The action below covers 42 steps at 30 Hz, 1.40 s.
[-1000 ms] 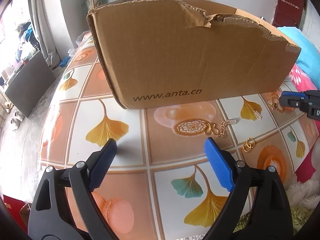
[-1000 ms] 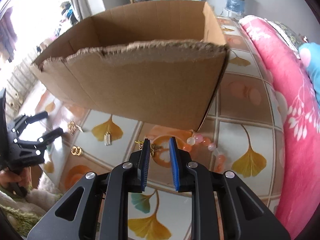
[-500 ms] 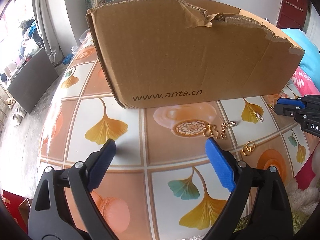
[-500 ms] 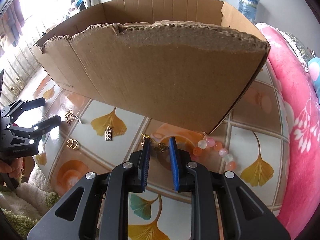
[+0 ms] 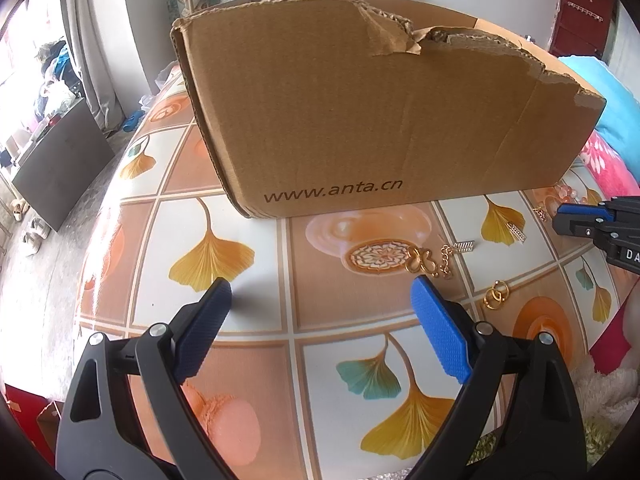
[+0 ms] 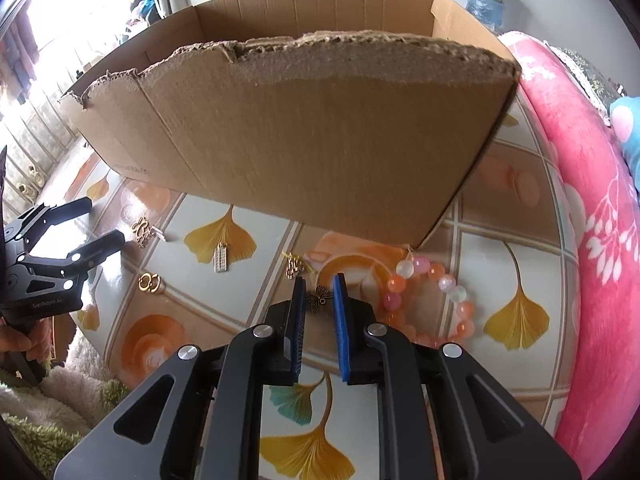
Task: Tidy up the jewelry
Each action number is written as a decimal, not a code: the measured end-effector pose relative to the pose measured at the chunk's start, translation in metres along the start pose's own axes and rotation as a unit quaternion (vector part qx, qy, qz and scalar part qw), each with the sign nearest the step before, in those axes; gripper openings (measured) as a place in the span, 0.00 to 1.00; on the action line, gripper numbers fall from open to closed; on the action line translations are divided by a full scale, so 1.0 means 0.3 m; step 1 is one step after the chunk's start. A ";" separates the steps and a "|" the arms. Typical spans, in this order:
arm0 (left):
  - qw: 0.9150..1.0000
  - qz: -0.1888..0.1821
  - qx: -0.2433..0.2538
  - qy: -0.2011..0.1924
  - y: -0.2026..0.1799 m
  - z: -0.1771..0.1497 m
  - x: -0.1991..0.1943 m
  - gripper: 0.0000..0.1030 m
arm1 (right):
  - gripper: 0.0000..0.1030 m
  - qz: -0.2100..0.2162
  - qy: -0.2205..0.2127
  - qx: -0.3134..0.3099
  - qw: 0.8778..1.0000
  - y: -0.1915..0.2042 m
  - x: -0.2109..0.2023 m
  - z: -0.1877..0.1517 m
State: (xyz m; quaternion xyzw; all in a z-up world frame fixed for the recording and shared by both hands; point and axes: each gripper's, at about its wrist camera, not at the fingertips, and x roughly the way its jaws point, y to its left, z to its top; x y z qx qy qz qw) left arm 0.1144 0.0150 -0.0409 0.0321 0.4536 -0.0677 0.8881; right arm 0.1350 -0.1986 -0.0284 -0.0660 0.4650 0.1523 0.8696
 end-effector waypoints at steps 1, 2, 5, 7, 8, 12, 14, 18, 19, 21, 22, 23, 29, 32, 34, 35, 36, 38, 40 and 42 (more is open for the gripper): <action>1.000 -0.001 0.001 0.000 -0.001 0.001 0.000 0.85 | 0.13 0.000 0.001 0.001 1.000 0.002 -0.003 -0.005; 1.000 -0.001 0.003 0.000 0.004 -0.003 -0.001 0.85 | 0.13 -0.001 0.002 0.003 1.000 0.004 -0.004 -0.010; 1.000 -0.005 0.017 0.000 -0.007 -0.009 -0.012 0.85 | 0.13 -0.002 0.003 0.007 1.000 0.009 -0.006 -0.015; 0.999 -0.020 0.030 -0.012 -0.026 -0.013 -0.036 0.85 | 0.13 -0.001 0.002 0.011 1.000 0.004 -0.013 -0.019; 0.999 -0.030 0.037 -0.017 -0.036 -0.013 -0.047 0.83 | 0.13 -0.001 0.001 0.013 1.000 0.004 -0.013 -0.020; 0.997 -0.044 0.062 -0.023 -0.081 -0.005 -0.060 0.72 | 0.13 -0.001 -0.001 0.013 1.000 0.003 -0.020 -0.024; 0.996 -0.044 0.070 -0.017 -0.101 0.000 -0.046 0.64 | 0.13 0.001 -0.002 0.015 1.000 0.003 -0.014 -0.030; 0.996 -0.058 0.071 -0.010 -0.116 0.014 -0.029 0.46 | 0.14 0.003 -0.005 0.017 1.000 -0.008 -0.010 -0.034; 0.995 -0.060 0.073 -0.010 -0.120 0.016 -0.025 0.42 | 0.13 0.004 -0.006 0.018 1.000 -0.010 -0.010 -0.035; 0.995 -0.062 0.077 -0.007 -0.126 0.023 -0.020 0.38 | 0.14 0.005 -0.007 0.018 1.000 -0.015 -0.010 -0.038; 0.995 -0.065 0.080 -0.005 -0.129 0.027 -0.015 0.34 | 0.14 0.006 -0.008 0.019 1.000 -0.017 -0.010 -0.039; 0.994 -0.068 0.082 -0.003 -0.133 0.032 -0.010 0.33 | 0.14 0.007 -0.009 0.019 1.000 -0.019 -0.010 -0.040; 0.993 -0.065 0.096 0.006 -0.150 0.052 -0.001 0.27 | 0.13 0.011 -0.012 0.020 1.000 -0.034 -0.009 -0.043; 0.994 -0.068 0.083 0.019 -0.147 0.058 -0.002 0.27 | 0.13 0.013 -0.013 0.021 1.000 -0.040 -0.011 -0.041; 0.995 -0.067 0.072 0.029 -0.137 0.061 -0.006 0.27 | 0.14 0.015 -0.013 0.023 1.000 -0.043 -0.012 -0.043; 0.995 -0.065 0.069 0.031 -0.131 0.060 -0.006 0.27 | 0.13 0.016 -0.013 0.024 1.000 -0.044 -0.012 -0.043; 0.995 -0.064 0.065 0.031 -0.123 0.059 -0.009 0.27 | 0.13 0.016 -0.013 0.024 0.999 -0.046 -0.009 -0.039; 0.996 -0.062 0.056 0.028 -0.103 0.060 -0.014 0.27 | 0.14 0.018 -0.013 0.025 0.999 -0.050 -0.008 -0.039; 0.997 -0.059 0.051 0.028 -0.080 0.058 -0.019 0.27 | 0.14 0.019 -0.014 0.025 0.999 -0.049 -0.010 -0.038; 0.996 -0.057 0.055 0.032 -0.077 0.054 -0.019 0.27 | 0.13 0.020 -0.014 0.025 0.999 -0.050 -0.012 -0.039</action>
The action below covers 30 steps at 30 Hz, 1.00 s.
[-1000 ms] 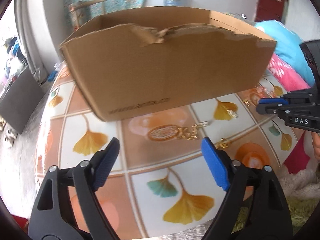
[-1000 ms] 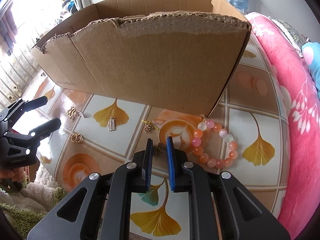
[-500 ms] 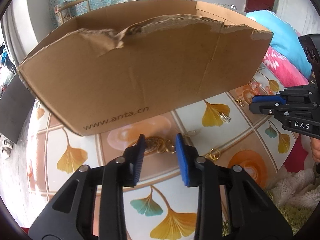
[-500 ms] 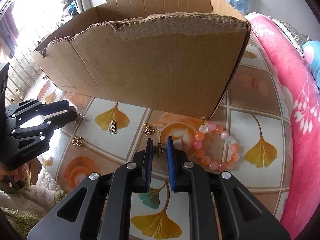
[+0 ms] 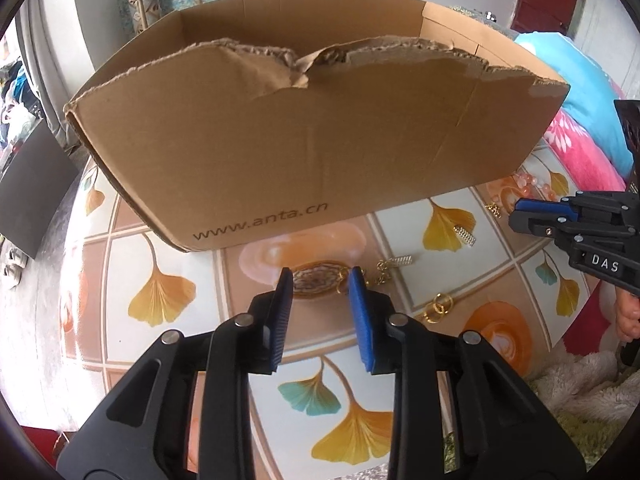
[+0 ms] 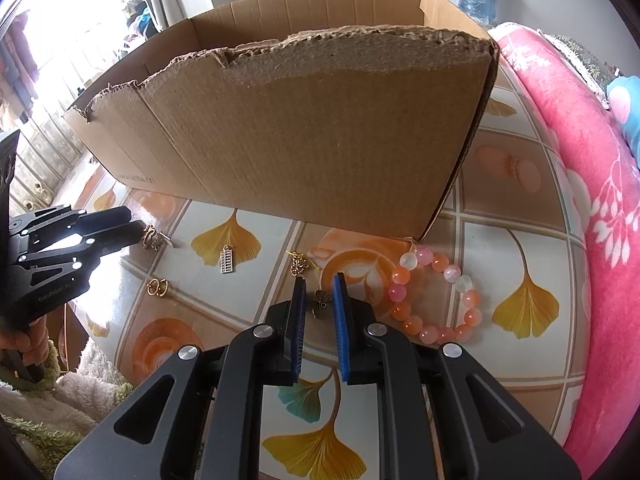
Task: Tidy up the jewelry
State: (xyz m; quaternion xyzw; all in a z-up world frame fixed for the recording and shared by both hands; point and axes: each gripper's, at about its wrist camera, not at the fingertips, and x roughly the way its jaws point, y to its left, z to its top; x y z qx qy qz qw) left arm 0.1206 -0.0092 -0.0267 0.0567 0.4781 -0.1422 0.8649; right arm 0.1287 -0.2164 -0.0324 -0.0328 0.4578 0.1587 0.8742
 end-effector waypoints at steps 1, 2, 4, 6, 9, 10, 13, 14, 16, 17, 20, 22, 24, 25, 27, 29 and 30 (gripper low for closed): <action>1.000 -0.001 0.002 0.001 0.002 -0.005 -0.002 0.27 | 0.14 0.001 0.000 0.001 1.000 -0.002 0.000 0.000; 1.000 -0.004 0.005 0.002 -0.002 -0.008 -0.003 0.27 | 0.13 0.001 0.000 0.001 1.000 -0.002 0.000 0.000; 1.000 -0.007 0.013 0.000 -0.019 -0.008 -0.004 0.27 | 0.13 0.001 0.000 0.001 1.000 0.001 0.000 0.000; 1.000 -0.005 0.024 0.001 -0.040 -0.006 0.004 0.27 | 0.14 0.002 0.000 0.001 1.000 0.000 0.002 -0.002; 0.999 0.002 0.033 0.000 -0.060 0.000 0.011 0.27 | 0.14 0.001 0.000 0.001 1.000 0.001 0.003 -0.002; 0.999 0.000 0.032 0.001 -0.061 0.001 0.011 0.27 | 0.13 0.001 0.000 0.001 1.000 0.003 0.003 -0.002; 0.999 -0.005 0.038 0.002 -0.074 0.006 0.016 0.33 | 0.13 0.001 -0.001 0.001 1.000 0.003 0.003 -0.001; 0.999 -0.003 0.041 0.002 -0.077 0.005 0.016 0.33 | 0.14 0.001 -0.001 0.000 1.000 0.002 0.004 -0.001; 0.999 -0.004 0.041 0.002 -0.078 0.005 0.016 0.33 | 0.14 0.000 -0.001 0.000 1.000 0.005 0.003 0.000; 0.999 -0.005 0.040 0.002 -0.078 0.005 0.016 0.34 | 0.13 0.000 -0.001 -0.001 1.000 0.004 0.004 0.000; 0.999 -0.005 0.040 0.000 -0.072 -0.002 0.009 0.34 | 0.13 0.000 -0.001 -0.002 1.000 0.005 0.004 0.002; 0.999 -0.006 0.039 -0.001 -0.083 0.003 0.016 0.33 | 0.14 0.000 -0.001 -0.001 1.000 0.005 0.004 0.002; 0.999 -0.006 0.038 -0.002 -0.078 0.001 0.015 0.32 | 0.13 -0.001 -0.001 -0.002 1.000 0.005 0.004 0.002; 0.999 -0.005 0.039 -0.001 -0.077 0.000 0.015 0.30 | 0.13 -0.001 -0.001 -0.002 1.000 0.007 0.004 0.002; 0.999 -0.004 0.038 -0.001 -0.063 -0.001 0.015 0.27 | 0.13 -0.001 -0.001 -0.002 1.000 0.008 0.005 0.003; 0.999 -0.004 0.038 0.001 -0.049 -0.003 0.011 0.24 | 0.14 -0.001 0.000 -0.002 1.000 0.007 0.005 0.002; 0.999 -0.004 0.038 0.002 -0.044 -0.003 0.009 0.23 | 0.14 -0.001 -0.001 -0.002 1.000 0.007 0.005 0.002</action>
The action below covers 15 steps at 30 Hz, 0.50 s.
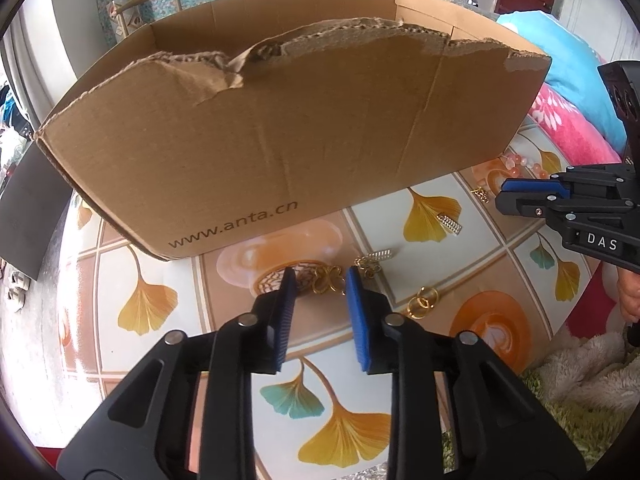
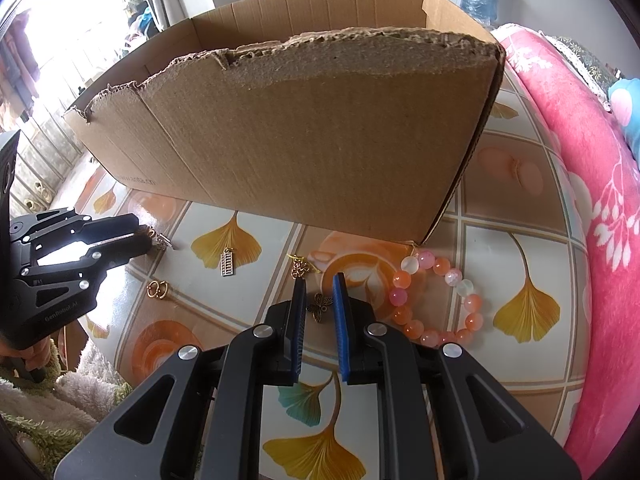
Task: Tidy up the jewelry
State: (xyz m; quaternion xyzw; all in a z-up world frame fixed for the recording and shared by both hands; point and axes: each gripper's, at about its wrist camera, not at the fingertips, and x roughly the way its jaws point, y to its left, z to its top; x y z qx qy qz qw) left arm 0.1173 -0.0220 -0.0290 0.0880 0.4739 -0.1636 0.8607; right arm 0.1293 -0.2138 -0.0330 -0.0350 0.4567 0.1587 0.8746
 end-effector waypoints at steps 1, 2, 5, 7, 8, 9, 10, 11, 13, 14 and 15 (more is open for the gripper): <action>1.000 0.000 0.001 0.000 0.004 0.001 -0.002 0.22 | 0.13 0.000 0.000 0.000 1.000 0.000 0.000 0.000; 1.000 0.001 0.002 0.000 0.004 0.001 -0.002 0.22 | 0.13 0.000 0.000 0.000 1.000 0.000 0.000 0.000; 1.000 0.001 0.007 -0.003 0.002 0.001 -0.002 0.22 | 0.14 0.000 -0.001 0.000 1.000 0.002 0.000 0.000; 1.000 -0.001 0.009 -0.004 0.005 0.002 -0.002 0.22 | 0.14 -0.001 -0.001 0.000 1.000 0.002 0.000 -0.001; 1.000 -0.001 0.010 -0.005 0.002 0.004 0.000 0.22 | 0.14 -0.001 -0.001 0.000 1.000 0.002 0.000 -0.001; 1.000 -0.001 0.011 -0.006 0.000 0.004 0.000 0.22 | 0.14 -0.001 -0.001 0.000 1.000 0.002 0.000 -0.001; 1.000 -0.001 0.012 -0.007 0.000 0.002 0.000 0.22 | 0.14 0.000 -0.001 0.000 1.000 0.003 0.000 -0.002; 1.000 -0.002 0.012 -0.008 0.000 0.001 0.002 0.22 | 0.14 0.000 -0.001 0.000 1.000 0.002 0.000 -0.002; 1.000 -0.003 0.012 -0.011 -0.002 -0.001 0.001 0.20 | 0.14 -0.001 -0.001 0.000 1.000 0.002 0.001 -0.001; 1.000 -0.004 0.014 -0.012 -0.005 -0.003 0.000 0.18 | 0.13 -0.001 -0.001 0.000 1.000 0.002 0.001 -0.001; 1.000 -0.005 0.016 -0.014 -0.010 -0.008 -0.001 0.15 | 0.14 -0.001 -0.001 0.000 1.000 0.002 0.001 -0.001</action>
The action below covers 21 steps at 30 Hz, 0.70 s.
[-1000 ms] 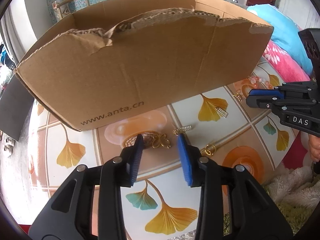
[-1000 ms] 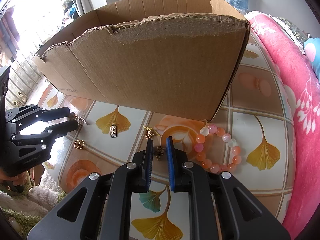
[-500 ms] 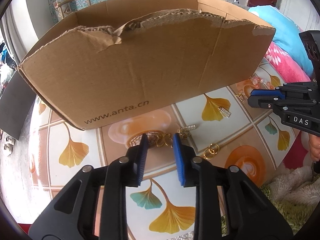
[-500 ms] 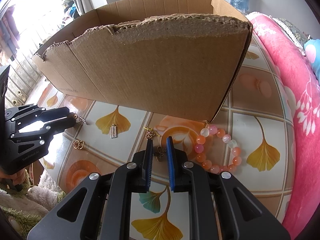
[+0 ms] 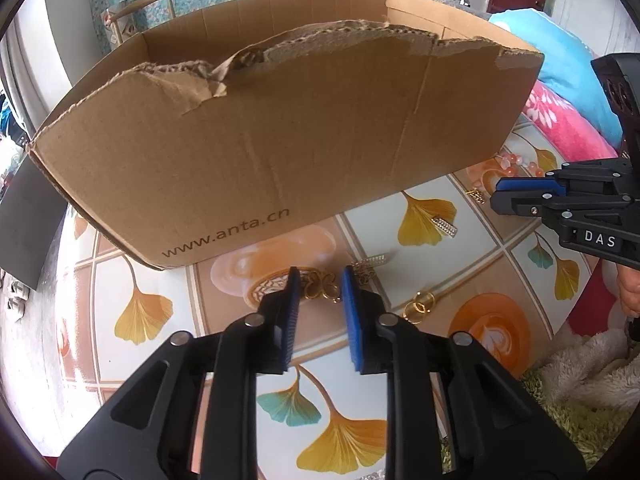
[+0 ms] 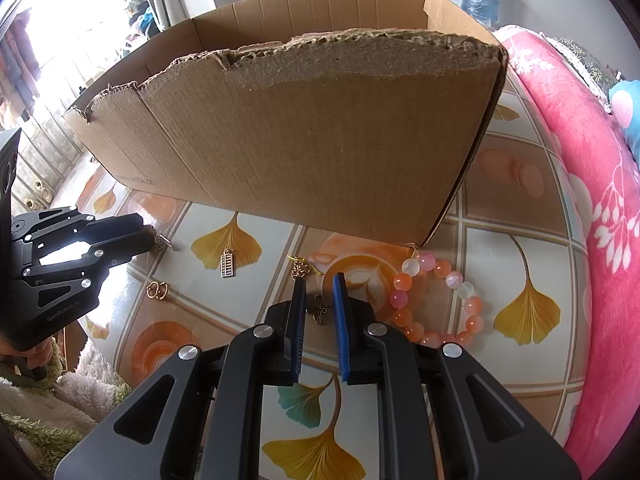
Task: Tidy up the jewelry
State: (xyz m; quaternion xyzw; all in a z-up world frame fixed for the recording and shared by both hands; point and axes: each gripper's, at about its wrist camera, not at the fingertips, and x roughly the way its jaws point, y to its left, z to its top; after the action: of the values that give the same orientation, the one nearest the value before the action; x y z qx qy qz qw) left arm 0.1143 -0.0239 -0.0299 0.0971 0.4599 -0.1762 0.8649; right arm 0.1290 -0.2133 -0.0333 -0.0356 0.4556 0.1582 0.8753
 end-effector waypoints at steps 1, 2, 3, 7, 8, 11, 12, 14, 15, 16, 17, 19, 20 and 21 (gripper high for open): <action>1.000 0.001 0.002 -0.001 -0.005 -0.001 -0.001 0.14 | 0.13 0.000 0.000 0.000 1.000 0.000 0.000 0.000; 1.000 0.003 0.004 -0.002 -0.009 -0.002 -0.002 0.14 | 0.13 0.000 -0.001 0.000 1.000 -0.001 0.000 0.000; 1.000 0.004 0.005 -0.003 -0.011 -0.003 -0.002 0.14 | 0.13 0.000 -0.001 -0.001 1.000 0.000 0.000 0.000; 1.000 0.000 -0.001 -0.005 -0.006 -0.008 -0.005 0.14 | 0.13 0.002 -0.002 -0.003 1.000 0.001 -0.002 0.000; 1.000 0.001 -0.001 -0.006 -0.007 -0.009 -0.005 0.14 | 0.13 0.002 -0.002 -0.004 1.000 0.001 -0.002 0.001; 1.000 0.001 -0.003 -0.007 -0.019 -0.012 -0.003 0.14 | 0.13 0.005 -0.002 -0.005 1.000 0.000 -0.005 -0.001; 1.000 0.001 -0.004 -0.007 -0.009 -0.015 -0.003 0.14 | 0.13 0.005 -0.001 -0.006 1.000 0.000 -0.005 -0.001; 1.000 0.000 -0.006 -0.008 -0.002 -0.018 -0.009 0.14 | 0.12 0.006 -0.002 -0.005 1.000 0.000 -0.009 -0.004; 1.000 0.000 -0.006 -0.009 0.000 -0.017 -0.013 0.14 | 0.12 0.007 -0.003 -0.006 1.000 0.000 -0.012 -0.006; 1.000 0.001 -0.006 -0.010 0.001 -0.018 -0.018 0.14 | 0.12 0.006 -0.005 -0.006 1.000 0.000 -0.016 -0.006; 1.000 0.001 -0.006 -0.011 0.003 -0.019 -0.023 0.14 | 0.12 0.006 -0.006 -0.006 1.000 -0.003 -0.020 -0.008; 1.000 0.003 -0.007 -0.013 0.008 -0.019 -0.033 0.14 | 0.12 0.005 -0.009 -0.006 1.000 -0.008 -0.029 -0.009; 1.000 0.003 -0.007 -0.014 0.010 -0.021 -0.039 0.14 | 0.12 0.004 -0.010 -0.005 1.000 -0.010 -0.035 -0.009; 1.000 0.004 -0.008 -0.015 0.011 -0.020 -0.042 0.14 | 0.12 0.003 -0.012 -0.004 1.000 -0.012 -0.040 -0.009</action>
State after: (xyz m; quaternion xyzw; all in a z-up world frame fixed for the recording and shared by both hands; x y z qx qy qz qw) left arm 0.1045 -0.0161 -0.0228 0.0891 0.4482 -0.1705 0.8730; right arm 0.1216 -0.2203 -0.0254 -0.0360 0.4447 0.1634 0.8799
